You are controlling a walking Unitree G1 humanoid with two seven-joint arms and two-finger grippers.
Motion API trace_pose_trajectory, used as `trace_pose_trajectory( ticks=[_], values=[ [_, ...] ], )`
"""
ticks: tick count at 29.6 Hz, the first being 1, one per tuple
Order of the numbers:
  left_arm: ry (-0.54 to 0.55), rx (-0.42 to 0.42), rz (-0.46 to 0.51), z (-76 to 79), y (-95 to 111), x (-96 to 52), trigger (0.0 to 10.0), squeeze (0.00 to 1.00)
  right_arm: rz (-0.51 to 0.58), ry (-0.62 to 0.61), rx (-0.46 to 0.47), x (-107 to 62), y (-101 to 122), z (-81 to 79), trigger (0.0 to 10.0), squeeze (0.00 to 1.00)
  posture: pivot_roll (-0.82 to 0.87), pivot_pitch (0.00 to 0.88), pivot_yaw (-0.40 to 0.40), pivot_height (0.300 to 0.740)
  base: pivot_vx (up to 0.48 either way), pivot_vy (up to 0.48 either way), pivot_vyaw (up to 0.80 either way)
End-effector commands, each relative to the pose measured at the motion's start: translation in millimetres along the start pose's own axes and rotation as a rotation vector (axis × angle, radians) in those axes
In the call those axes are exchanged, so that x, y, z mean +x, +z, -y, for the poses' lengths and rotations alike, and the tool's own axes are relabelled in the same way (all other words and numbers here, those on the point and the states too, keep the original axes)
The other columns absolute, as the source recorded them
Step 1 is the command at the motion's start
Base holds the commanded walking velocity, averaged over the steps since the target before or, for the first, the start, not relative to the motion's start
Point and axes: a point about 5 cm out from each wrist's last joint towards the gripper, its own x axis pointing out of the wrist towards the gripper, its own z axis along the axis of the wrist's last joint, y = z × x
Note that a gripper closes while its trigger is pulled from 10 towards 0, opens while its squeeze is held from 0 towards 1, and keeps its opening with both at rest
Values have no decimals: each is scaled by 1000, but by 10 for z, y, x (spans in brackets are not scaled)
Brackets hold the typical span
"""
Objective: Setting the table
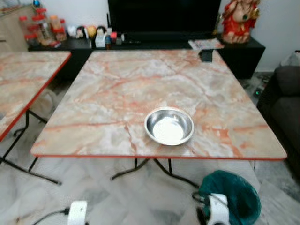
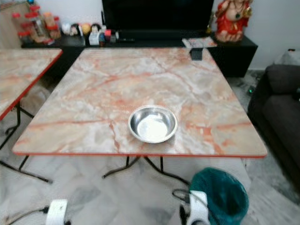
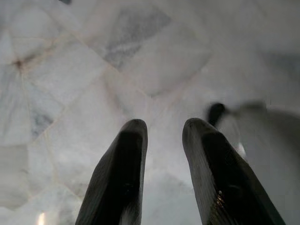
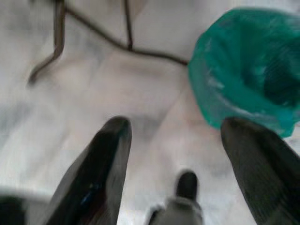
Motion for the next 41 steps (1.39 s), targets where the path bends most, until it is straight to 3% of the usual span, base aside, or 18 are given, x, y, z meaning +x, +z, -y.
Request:
trace_pose_trajectory(
  ticks=[1, 41],
  values=[
    [28, 20, 15, -87, 70, 8, 10000, 0, -6, 29, 20, 5, -19, -115, 10000, 0, 16, 0, 26, 727, 0, 480, 0],
    [44, 12, 29, -99, 143, 18, 10000, 0, -19, 43, 21, 4, -45, -173, 10000, 0, 36, 0, 32, 727, 0, 480, 0]
  ],
)
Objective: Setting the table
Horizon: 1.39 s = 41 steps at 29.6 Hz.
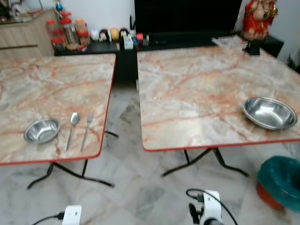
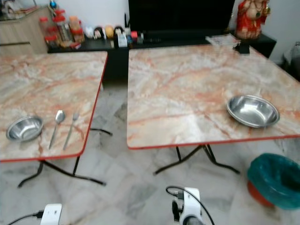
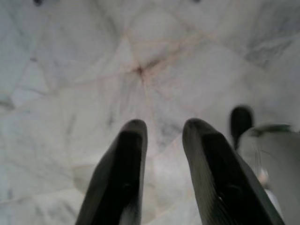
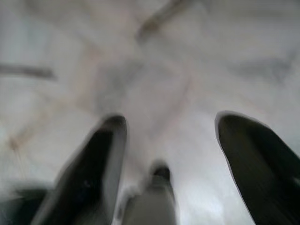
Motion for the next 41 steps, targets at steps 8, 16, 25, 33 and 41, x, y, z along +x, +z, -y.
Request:
trace_pose_trajectory(
  ticks=[8, 16, 25, 33, 41],
  values=[
    [26, 11, -1, -95, 8, 0, 10000, 0, 22, 23, 8, 24, 71, -100, 10000, 0, 40, 0, 33, 727, 0, 480, 0],
    [8, 28, 15, -52, 35, 3, 10000, 0, 21, 27, 7, 28, 78, -114, 10000, 0, 44, 0, 32, 727, 0, 180, 0],
    [2, 10, 34, -30, 63, 5, 10000, 0, 23, 28, 10, 30, 86, -118, 10000, 0, 42, 0, 31, 727, 0, 0, 0],
    [-3, 1, 49, -26, 94, 8, 10000, 0, 25, 39, -19, 32, 95, -136, 10000, 0, 39, 0, 35, 727, 0, 0, 0],
    [-9, 10, 56, -8, 116, 11, 10000, 0, 39, 50, -15, 34, 114, -150, 10000, 0, 36, 0, 37, 727, 0, 0, 435]
  ],
)
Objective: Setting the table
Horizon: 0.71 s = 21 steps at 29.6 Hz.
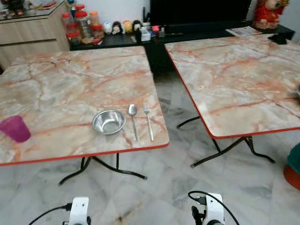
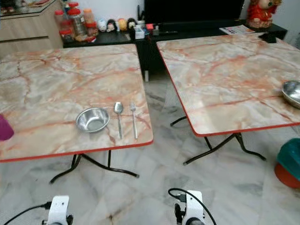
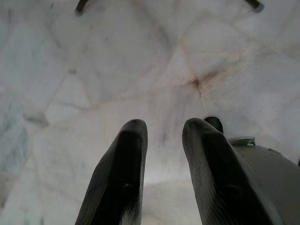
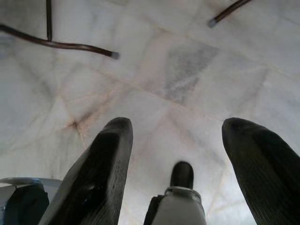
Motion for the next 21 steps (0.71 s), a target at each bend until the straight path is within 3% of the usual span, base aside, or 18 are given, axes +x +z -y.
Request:
trace_pose_trajectory(
  ticks=[1, 7, 12, 21],
  values=[
    [0, 4, -22, -5, -69, -12, 10000, 0, 14, 11, 5, 9, 34, -29, 10000, 0, 36, 0, 37, 727, 0, 0, 0],
    [-7, 10, -7, 16, -29, -5, 10000, 0, 16, 7, 12, 12, 45, -28, 10000, 0, 34, 0, 39, 727, 0, 0, 0],
    [-6, 12, -9, 17, -34, -6, 10000, 0, 9, 5, 13, 10, 29, -32, 10000, 0, 34, 0, 38, 727, 0, 0, 698],
    [0, 7, -13, 5, -46, -8, 10000, 0, 12, 1, 25, 11, 36, -21, 10000, 0, 36, 0, 37, 727, 0, 0, 0]
  ],
)
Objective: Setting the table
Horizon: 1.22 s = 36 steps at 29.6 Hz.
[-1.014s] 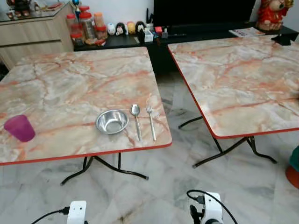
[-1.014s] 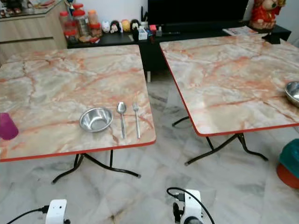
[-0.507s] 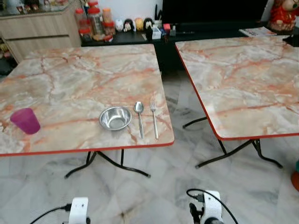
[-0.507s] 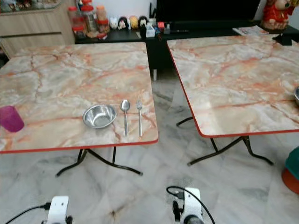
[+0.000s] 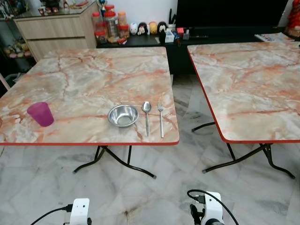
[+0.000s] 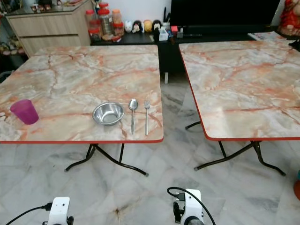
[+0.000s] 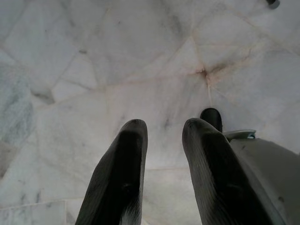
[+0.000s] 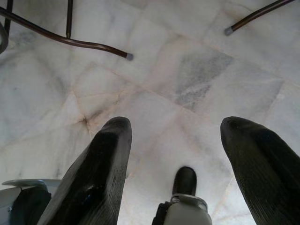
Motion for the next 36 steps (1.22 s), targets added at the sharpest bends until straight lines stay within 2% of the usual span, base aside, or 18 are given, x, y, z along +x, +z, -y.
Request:
trace_pose_trajectory(
  ticks=[1, 14, 21, 25, 29, 36],
  values=[
    [6, 7, -5, -16, -17, -3, 10000, 0, 4, -2, 11, 6, 20, -7, 10000, 0, 36, 0, 36, 727, 0, 0, 0],
    [1, 17, -11, -17, -35, -6, 10000, 0, 3, -7, 11, 11, 31, -7, 10000, 0, 30, 0, 37, 727, 0, 0, 0],
    [-2, 19, -9, -2, -38, -7, 10000, 0, -2, -3, -29, 7, 21, -1, 10000, 0, 34, 0, 34, 727, 0, 0, 181],
    [-1, 21, -12, -7, -47, -9, 10000, 0, 1, -9, 11, 6, 21, 8, 10000, 0, 35, 0, 32, 727, 0, 0, 370],
    [-1, 21, -13, -8, -48, -9, 10000, 0, -1, -11, -3, 6, 23, 13, 10000, 0, 35, 0, 32, 727, 0, 0, 0],
    [-5, 19, -11, 0, -43, -8, 10000, 0, -1, 0, -23, 10, 28, -9, 10000, 0, 37, 0, 31, 727, 259, 0, 0]
  ],
)
